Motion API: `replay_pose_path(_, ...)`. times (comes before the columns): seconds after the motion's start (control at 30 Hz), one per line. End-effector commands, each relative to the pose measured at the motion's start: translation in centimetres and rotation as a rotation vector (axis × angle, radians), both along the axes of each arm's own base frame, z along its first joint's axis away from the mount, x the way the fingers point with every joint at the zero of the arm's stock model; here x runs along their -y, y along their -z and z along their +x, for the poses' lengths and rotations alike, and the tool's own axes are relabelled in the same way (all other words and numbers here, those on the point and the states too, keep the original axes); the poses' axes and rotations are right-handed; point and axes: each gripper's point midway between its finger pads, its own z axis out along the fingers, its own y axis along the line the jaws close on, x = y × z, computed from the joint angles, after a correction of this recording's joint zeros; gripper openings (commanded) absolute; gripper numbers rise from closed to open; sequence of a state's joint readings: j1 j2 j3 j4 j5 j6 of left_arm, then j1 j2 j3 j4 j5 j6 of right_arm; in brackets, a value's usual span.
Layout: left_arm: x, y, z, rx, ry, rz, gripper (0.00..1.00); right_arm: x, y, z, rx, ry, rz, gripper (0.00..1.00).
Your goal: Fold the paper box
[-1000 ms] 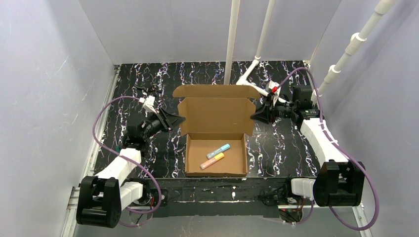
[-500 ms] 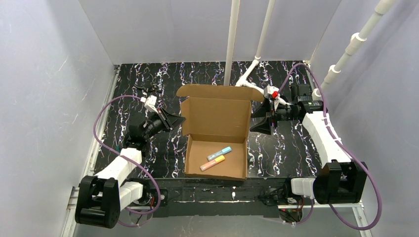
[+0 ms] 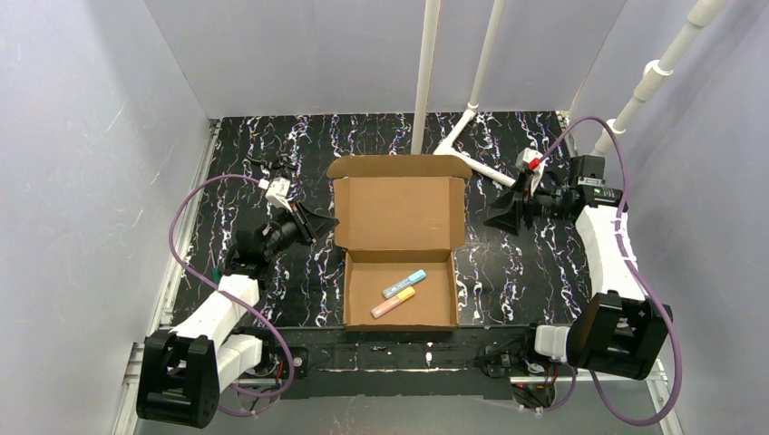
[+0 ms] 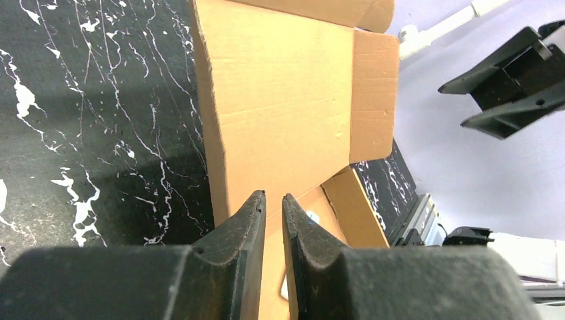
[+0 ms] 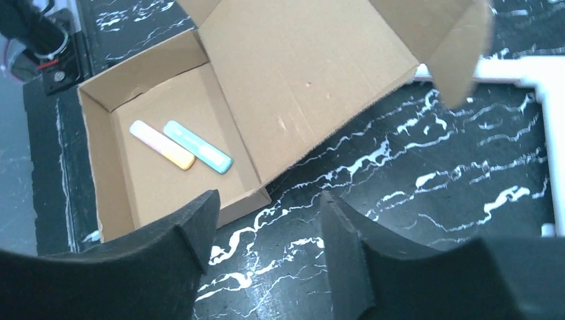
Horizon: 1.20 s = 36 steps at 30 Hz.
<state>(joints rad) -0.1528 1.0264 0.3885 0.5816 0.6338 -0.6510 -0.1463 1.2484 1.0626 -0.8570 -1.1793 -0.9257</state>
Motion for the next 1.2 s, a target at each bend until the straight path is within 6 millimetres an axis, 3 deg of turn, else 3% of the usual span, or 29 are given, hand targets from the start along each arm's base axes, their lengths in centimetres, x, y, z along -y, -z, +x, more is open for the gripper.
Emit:
replay_pose_path(0.0, 0.0, -1.5, 0.0, 0.086, 0.015, 0.035, 0.14, 1.6, 0.2, 5.2, -0.029, 0.193, -0.001, 0.55)
replay_pose_path(0.1, 0.0, -1.6, 0.1, 0.09, 0.019, 0.039, 0.14, 2.3, 1.8, 9.0, 0.002, 0.376, -0.014, 0.42)
replay_pose_path(0.2, 0.0, -1.6, 0.0, 0.089, 0.021, 0.038, 0.14, 1.3, 3.8, 10.8, -0.048, 0.408, -0.048, 0.35)
replay_pose_path(0.3, -0.3, -1.6, 0.2, 0.08, -0.011, 0.035, 0.19, 0.7, 5.1, 12.2, -0.11, 0.422, -0.013, 0.34)
replay_pose_path(0.43, -2.4, -0.9, 1.1, -0.015, -0.152, 0.027, 0.34, 0.0, 6.3, 13.0, -0.175, 0.413, 0.036, 0.34)
replay_pose_path(0.63, -6.7, 0.3, 2.8, -0.155, -0.355, 0.017, 0.27, -1.3, 7.4, 13.2, -0.225, 0.38, 0.078, 0.34)
replay_pose_path(0.7, -7.0, 1.0, 3.1, -0.177, -0.365, 0.035, 0.28, -1.9, 7.1, 12.7, -0.224, 0.346, 0.106, 0.36)
replay_pose_path(0.83, -3.5, 1.9, 3.8, -0.264, -0.12, 0.001, 0.31, -2.9, 6.9, 12.2, -0.248, 0.298, 0.146, 0.48)
replay_pose_path(1.0, -0.7, 4.5, 4.7, -0.354, 0.04, 0.008, 0.33, -5.0, 8.1, 11.5, -0.299, 0.24, 0.139, 0.5)
replay_pose_path(1.17, 2.2, 4.3, 4.5, -0.319, 0.154, 0.026, 0.34, -5.6, 8.0, 10.4, -0.322, 0.183, 0.161, 0.55)
